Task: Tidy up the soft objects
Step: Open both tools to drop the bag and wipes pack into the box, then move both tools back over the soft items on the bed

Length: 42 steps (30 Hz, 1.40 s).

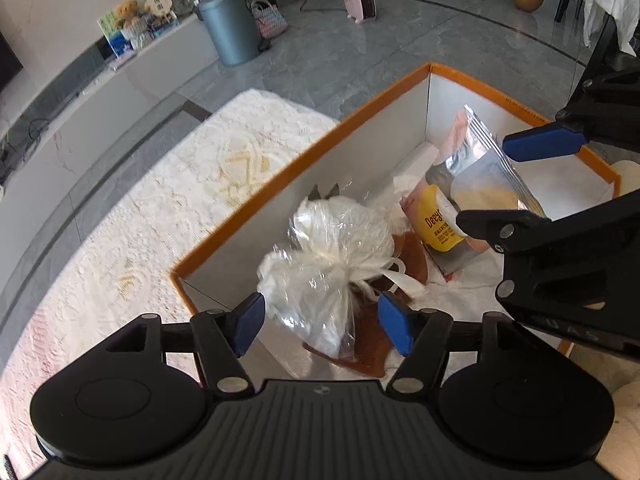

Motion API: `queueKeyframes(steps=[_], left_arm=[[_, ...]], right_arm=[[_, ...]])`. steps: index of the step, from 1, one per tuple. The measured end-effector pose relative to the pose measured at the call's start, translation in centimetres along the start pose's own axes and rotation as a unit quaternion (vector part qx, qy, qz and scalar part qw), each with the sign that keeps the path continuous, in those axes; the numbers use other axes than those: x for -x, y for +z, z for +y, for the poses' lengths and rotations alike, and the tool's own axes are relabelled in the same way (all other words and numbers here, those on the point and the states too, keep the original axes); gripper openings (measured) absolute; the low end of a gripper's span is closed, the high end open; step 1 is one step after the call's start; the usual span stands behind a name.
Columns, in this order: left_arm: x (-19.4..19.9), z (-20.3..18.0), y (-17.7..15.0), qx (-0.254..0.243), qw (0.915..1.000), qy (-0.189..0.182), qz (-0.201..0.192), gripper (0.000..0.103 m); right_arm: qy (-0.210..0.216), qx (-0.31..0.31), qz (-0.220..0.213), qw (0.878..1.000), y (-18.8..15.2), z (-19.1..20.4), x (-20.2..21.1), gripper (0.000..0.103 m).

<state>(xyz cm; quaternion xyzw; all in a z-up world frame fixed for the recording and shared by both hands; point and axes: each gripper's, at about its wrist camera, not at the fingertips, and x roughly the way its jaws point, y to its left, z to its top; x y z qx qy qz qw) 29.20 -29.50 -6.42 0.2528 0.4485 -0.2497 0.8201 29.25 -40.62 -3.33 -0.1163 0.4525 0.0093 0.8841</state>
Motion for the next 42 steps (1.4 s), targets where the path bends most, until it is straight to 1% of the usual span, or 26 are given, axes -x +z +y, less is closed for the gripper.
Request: queueKeyframes(steps=[3,7,11,15,18,24,27,29,32,36,39,42], left_arm=[[1.0,-0.1,0.1,-0.01,0.9999,0.005,-0.01,0.08],[2.5,0.2,0.0,0.002,0.9995,0.006,-0.029,0.08],[5.3,0.6,-1.0,0.024,0.9959,0.01,-0.087,0.08],[7.7,1.5,-2.6,0.06,0.9896,0.003,-0.13,0.079],[9.6,2.3,-4.6,0.091,0.9827,0.005,-0.162,0.08],[13.1,4.2,-9.6,0.145,0.9689,0.032,-0.197,0.079],[14.0,5.0,-12.2,0.184,0.9628,0.047,-0.192,0.079],[14.3,5.7,-14.0,0.209,0.9584,0.054,-0.187,0.079],[14.6,6.5,-16.8,0.242,0.952,0.075,-0.171,0.077],[14.8,8.0,-20.0,0.274,0.9443,0.104,-0.149,0.077],[15.3,9.5,-22.5,0.302,0.9347,0.122,-0.141,0.077],[15.6,10.6,-24.9,0.324,0.9253,0.147,-0.131,0.077]], right_arm=[[-0.007,-0.003,-0.005,1.0,0.1,-0.3,0.7,0.059],[-0.011,-0.003,-0.012,1.0,0.2,-0.4,2.0,0.06],[-0.022,-0.008,-0.035,0.999,-0.2,-0.3,4.0,0.061],[-0.017,-0.029,-0.062,0.997,-1.0,0.2,6.1,0.062],[-0.011,-0.037,-0.084,0.996,-1.8,1.3,7.4,0.062],[0.002,-0.058,-0.135,0.989,-4.1,4.8,9.7,0.062],[0.012,-0.077,-0.154,0.985,-5.4,7.0,10.6,0.062],[0.022,-0.093,-0.161,0.982,-6.1,8.6,10.9,0.062],[0.042,-0.116,-0.168,0.978,-7.0,11.2,11.5,0.062],[0.058,-0.116,-0.167,0.977,-7.8,15.2,11.5,0.062],[0.071,-0.11,-0.163,0.978,-8.0,17.9,11.3,0.062],[0.092,-0.111,-0.154,0.978,-8.2,20.2,10.9,0.062]])
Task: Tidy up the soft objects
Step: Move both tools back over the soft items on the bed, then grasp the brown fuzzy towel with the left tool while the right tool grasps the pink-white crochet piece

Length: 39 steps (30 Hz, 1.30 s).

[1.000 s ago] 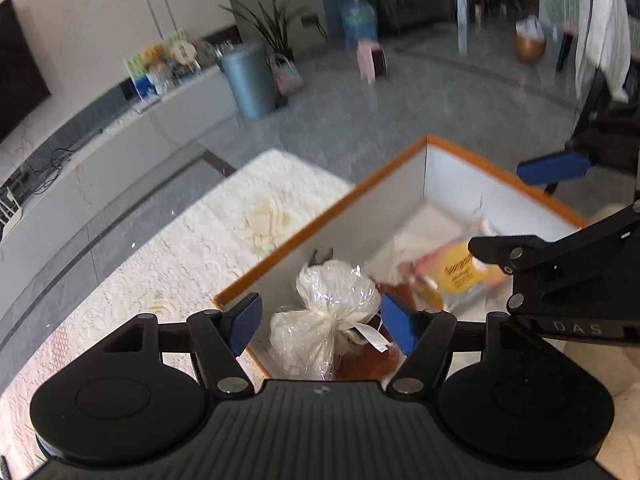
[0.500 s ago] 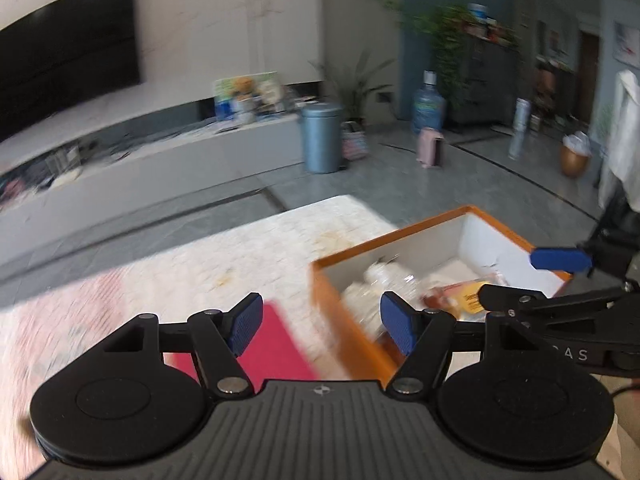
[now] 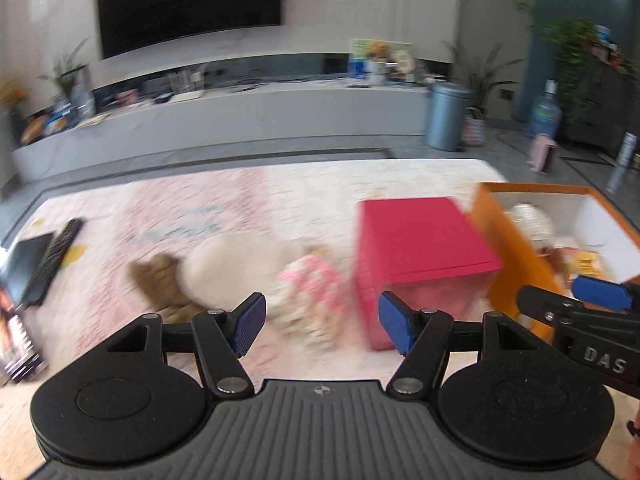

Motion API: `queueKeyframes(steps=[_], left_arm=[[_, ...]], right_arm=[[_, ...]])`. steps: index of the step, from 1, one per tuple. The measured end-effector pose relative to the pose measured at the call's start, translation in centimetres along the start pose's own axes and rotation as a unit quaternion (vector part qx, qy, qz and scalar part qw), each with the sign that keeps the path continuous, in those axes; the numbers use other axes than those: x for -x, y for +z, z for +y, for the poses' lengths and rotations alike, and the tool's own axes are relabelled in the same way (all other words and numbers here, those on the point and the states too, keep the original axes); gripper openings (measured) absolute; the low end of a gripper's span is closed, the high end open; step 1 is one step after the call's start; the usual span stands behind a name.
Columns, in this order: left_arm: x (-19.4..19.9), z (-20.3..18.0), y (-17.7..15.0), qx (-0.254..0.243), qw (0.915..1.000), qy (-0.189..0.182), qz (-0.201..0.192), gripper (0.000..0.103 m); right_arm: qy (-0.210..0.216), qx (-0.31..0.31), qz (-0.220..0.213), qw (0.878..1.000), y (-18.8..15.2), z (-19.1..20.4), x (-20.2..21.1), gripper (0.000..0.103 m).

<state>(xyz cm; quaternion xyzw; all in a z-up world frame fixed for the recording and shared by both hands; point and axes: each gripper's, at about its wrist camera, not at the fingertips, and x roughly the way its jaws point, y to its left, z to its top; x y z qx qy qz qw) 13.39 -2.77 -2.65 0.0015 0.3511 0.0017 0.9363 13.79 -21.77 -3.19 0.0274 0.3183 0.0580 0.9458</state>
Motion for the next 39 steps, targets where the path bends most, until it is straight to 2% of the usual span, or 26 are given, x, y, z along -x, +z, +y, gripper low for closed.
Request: queueKeyframes(steps=[9,16,22,28,33,36,39], left_arm=[[-0.3,6.0,-1.9,0.048,0.998,0.034,0.024,0.076],[-1.0,9.6,-3.0,0.061,0.9968,0.035,0.036,0.075],[-2.2,11.3,-3.5,0.068,0.996,0.022,0.053,0.075],[-3.6,12.7,-3.6,0.08,0.9949,0.002,0.061,0.073],[-5.0,14.0,-2.6,0.092,0.9937,0.003,0.064,0.073],[-6.0,14.6,-2.0,0.098,0.9938,0.002,0.054,0.077],[-7.9,15.2,-1.7,0.115,0.9906,0.005,0.074,0.078]], right_arm=[[0.029,0.048,0.026,0.998,-1.7,6.1,-2.1,0.062],[0.055,0.086,0.037,0.994,-1.9,9.6,-3.9,0.062],[0.074,0.117,0.046,0.989,-1.8,12.2,-5.9,0.062],[0.07,0.15,0.052,0.985,-1.9,14.5,-8.5,0.062],[0.075,0.176,0.057,0.98,-1.5,16.3,-10.8,0.062],[0.064,0.19,0.06,0.978,-1.3,17.4,-12.6,0.062],[0.053,0.199,0.07,0.976,-1.3,18.2,-14.5,0.062]])
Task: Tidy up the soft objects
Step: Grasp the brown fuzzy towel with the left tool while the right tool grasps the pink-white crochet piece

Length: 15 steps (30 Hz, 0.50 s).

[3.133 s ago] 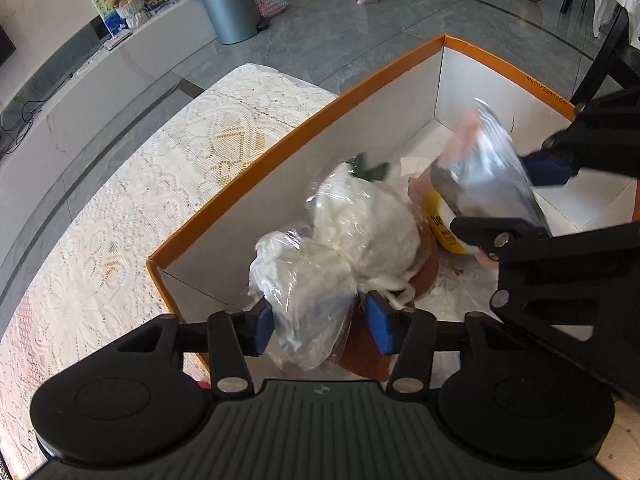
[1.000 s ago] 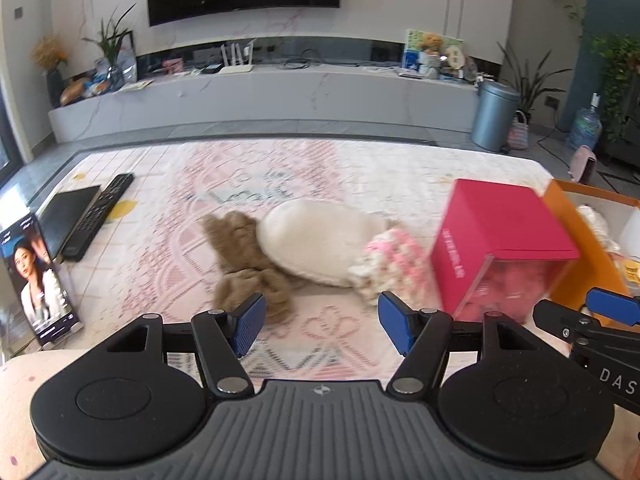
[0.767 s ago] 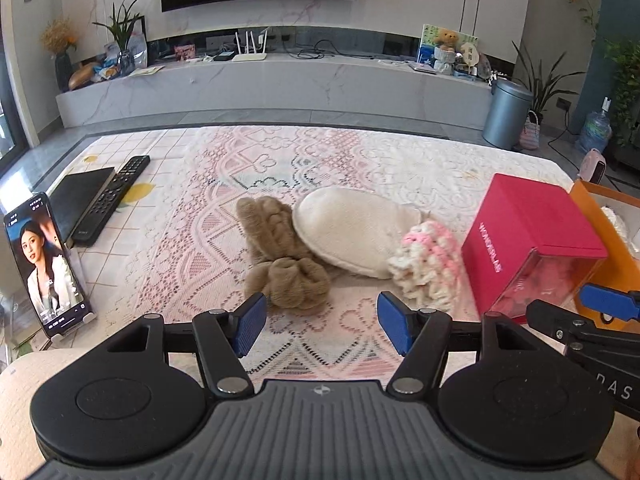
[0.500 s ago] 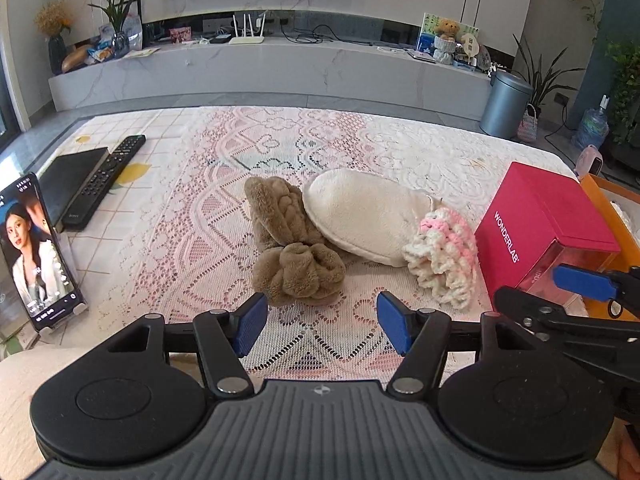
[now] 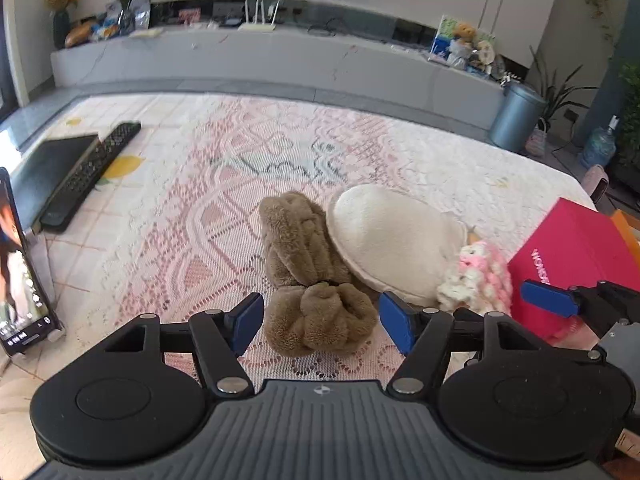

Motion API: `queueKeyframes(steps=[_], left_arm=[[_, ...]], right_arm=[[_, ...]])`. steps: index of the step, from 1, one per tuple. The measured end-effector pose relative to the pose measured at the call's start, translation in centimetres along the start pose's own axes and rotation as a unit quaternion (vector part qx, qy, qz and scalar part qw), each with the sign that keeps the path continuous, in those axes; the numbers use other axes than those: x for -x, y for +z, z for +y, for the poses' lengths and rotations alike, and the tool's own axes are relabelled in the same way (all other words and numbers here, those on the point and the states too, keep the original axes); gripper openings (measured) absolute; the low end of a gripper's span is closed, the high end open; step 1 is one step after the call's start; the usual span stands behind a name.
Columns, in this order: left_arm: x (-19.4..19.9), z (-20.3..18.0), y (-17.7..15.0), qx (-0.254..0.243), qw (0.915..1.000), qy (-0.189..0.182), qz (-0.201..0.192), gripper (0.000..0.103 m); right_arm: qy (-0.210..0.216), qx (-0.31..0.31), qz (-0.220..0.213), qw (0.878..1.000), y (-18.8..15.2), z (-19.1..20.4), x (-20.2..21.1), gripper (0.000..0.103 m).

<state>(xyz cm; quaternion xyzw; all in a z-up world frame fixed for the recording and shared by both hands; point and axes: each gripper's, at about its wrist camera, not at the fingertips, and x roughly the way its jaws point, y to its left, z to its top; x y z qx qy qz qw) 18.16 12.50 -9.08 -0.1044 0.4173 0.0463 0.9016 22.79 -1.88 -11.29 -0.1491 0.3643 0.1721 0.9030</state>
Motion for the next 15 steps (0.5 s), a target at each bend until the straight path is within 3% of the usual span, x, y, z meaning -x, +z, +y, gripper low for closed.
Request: queueKeyframes(steps=[11,15], left_arm=[[-4.3,-0.2,0.3,0.02,0.9984,0.021,0.048,0.082],[-5.5,0.7,0.0,0.061,0.996,0.007,0.066,0.085]], right_arm=[[-0.031,-0.001,0.025,0.999,-0.1,0.1,-4.1,0.064],[-0.045,0.007,0.026,0.999,-0.7,0.7,-4.8,0.064]])
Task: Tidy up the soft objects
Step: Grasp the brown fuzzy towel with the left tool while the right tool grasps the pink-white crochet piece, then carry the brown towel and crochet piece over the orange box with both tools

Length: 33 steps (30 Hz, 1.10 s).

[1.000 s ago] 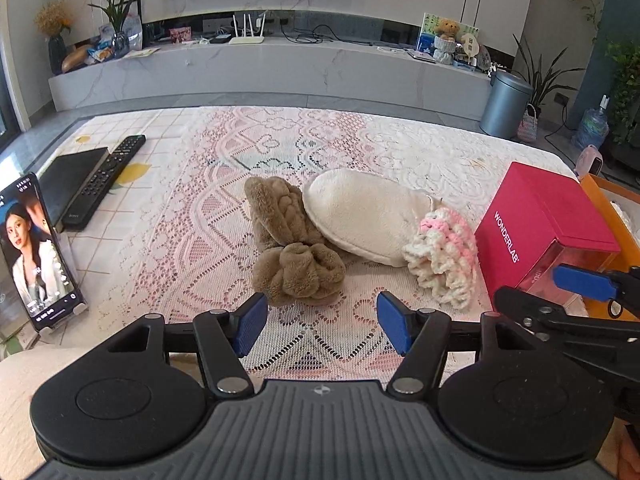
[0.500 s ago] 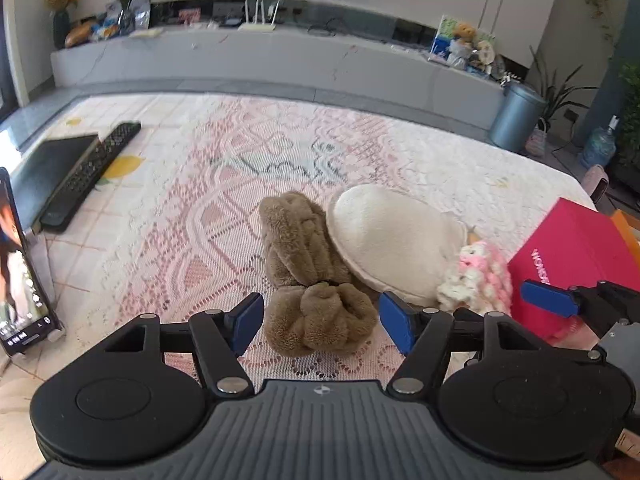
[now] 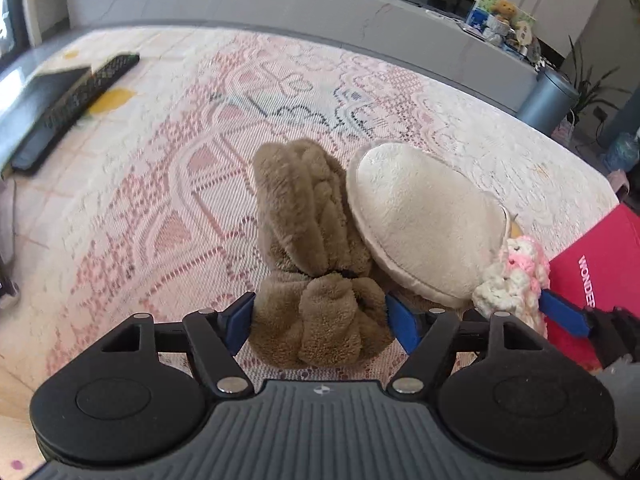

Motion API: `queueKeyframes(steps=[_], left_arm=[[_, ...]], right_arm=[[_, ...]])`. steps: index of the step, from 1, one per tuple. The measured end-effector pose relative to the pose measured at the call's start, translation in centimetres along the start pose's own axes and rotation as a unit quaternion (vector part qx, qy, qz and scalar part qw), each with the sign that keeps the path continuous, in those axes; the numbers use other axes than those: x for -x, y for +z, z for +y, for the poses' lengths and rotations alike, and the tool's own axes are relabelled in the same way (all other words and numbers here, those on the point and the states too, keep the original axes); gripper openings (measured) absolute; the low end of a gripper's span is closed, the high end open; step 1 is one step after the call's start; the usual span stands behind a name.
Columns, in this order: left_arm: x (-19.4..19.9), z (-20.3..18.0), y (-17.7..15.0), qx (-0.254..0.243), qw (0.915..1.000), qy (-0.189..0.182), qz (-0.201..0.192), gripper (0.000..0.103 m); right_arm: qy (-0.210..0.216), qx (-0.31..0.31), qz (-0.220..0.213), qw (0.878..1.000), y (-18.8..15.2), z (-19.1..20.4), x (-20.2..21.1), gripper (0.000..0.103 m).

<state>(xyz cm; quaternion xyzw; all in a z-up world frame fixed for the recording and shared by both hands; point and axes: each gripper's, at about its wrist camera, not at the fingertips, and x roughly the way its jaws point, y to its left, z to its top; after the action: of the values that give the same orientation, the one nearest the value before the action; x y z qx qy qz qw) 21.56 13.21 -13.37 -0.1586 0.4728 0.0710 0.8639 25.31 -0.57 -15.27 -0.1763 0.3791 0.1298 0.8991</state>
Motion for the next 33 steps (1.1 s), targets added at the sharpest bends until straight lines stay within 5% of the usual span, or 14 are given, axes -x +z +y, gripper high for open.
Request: queueKeyframes(steps=[5,12,15,21,33], left_arm=[[-0.1,-0.2,-0.2,-0.001,1.0,0.001,-0.004,0.082],[0.4,-0.7,-0.5,-0.013,0.9998,-0.003,-0.014,0.053],[0.7,-0.5,-0.6,-0.007,0.9998,-0.007,-0.017,0.046],[2.2,-0.4,-1.4,-0.001,0.9996,-0.005,-0.028,0.041],[7.8,-2.1,-5.1,-0.035,0.9976,-0.012,-0.059,0.041]], right_arm=[[-0.007,-0.005,-0.004,1.0,-0.5,0.1,-0.4,0.057],[0.006,-0.01,-0.01,1.0,-0.8,-0.1,0.2,0.028],[0.014,-0.015,-0.013,1.0,-0.9,-0.3,0.5,0.024],[0.025,-0.009,-0.041,0.999,-1.1,-0.2,3.4,0.022],[0.131,-0.078,-0.034,0.988,-2.1,-2.8,9.2,0.023]])
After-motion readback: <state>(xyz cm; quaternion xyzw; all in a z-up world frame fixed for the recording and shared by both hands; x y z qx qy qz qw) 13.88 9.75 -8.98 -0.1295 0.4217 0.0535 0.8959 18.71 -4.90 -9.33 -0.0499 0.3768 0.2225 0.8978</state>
